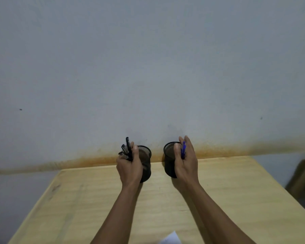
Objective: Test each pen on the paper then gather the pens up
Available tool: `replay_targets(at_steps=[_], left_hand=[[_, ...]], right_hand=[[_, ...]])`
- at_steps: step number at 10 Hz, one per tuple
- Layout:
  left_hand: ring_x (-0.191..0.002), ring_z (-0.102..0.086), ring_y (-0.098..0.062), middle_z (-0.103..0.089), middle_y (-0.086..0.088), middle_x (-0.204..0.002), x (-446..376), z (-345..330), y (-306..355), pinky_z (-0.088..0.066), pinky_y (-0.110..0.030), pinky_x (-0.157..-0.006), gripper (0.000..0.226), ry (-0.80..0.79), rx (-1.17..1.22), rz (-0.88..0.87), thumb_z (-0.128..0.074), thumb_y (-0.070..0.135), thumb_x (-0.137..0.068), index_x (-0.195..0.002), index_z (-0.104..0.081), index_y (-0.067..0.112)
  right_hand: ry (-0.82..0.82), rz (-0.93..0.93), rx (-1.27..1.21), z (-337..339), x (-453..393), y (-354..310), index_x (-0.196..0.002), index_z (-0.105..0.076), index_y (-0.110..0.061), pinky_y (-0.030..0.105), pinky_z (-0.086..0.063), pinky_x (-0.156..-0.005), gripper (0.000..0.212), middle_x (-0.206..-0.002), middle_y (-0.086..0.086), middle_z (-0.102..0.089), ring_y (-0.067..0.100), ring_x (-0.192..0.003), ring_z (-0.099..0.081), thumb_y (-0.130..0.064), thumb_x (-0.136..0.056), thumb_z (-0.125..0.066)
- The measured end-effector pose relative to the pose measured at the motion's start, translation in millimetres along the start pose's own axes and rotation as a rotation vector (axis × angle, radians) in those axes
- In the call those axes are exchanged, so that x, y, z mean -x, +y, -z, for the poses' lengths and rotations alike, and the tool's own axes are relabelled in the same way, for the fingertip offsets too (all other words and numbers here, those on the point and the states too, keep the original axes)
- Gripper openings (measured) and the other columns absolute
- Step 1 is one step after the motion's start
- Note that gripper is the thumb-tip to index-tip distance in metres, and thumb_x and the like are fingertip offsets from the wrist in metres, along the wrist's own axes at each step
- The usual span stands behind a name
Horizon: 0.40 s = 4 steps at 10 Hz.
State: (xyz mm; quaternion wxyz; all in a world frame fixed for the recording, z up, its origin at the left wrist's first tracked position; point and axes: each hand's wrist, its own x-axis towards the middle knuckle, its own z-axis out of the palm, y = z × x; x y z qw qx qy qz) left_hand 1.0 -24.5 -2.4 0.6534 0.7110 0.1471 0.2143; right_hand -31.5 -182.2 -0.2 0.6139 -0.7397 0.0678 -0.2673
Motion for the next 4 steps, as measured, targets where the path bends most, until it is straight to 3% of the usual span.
replay_targets(at_steps=[1, 3, 4], left_hand=[[-0.113, -0.063, -0.016, -0.071, 0.006, -0.115, 0.5, -0.8, -0.8, -0.05, -0.036, -0.095, 0.03, 0.009, 0.002, -0.078, -0.07, 0.042, -0.087, -0.111, -0.073, 0.024], [-0.114, -0.062, -0.014, -0.069, 0.003, -0.119, 5.1, 0.4, 3.8, -0.05, -0.043, -0.101, 0.021, 0.025, 0.027, -0.18, -0.081, 0.033, -0.079, -0.097, -0.074, 0.024], [-0.122, -0.057, -0.01, -0.065, 0.006, -0.129, 9.3, 5.3, 14.0, -0.047, -0.037, -0.106, 0.035, 0.008, 0.055, -0.208, -0.085, 0.036, -0.074, -0.105, -0.073, 0.027]], right_hand=[[0.01, 0.004, -0.002, -0.2, -0.7, -0.4, -0.146, -0.051, -0.025, 0.025, -0.03, -0.114, 0.047, -0.163, -0.009, -0.035, 0.001, -0.143, -0.031, -0.036, -0.101, -0.059], [0.005, 0.013, 0.047, 5.4, 0.7, -0.7, -0.149, -0.047, -0.023, 0.027, -0.038, -0.111, 0.067, -0.156, -0.005, -0.044, 0.013, -0.143, -0.04, -0.036, -0.09, -0.076], [0.025, 0.015, 0.061, 10.9, 2.2, -7.8, -0.149, -0.045, -0.024, 0.027, -0.037, -0.11, 0.075, -0.155, -0.006, -0.045, 0.013, -0.142, -0.04, -0.042, -0.085, -0.079]])
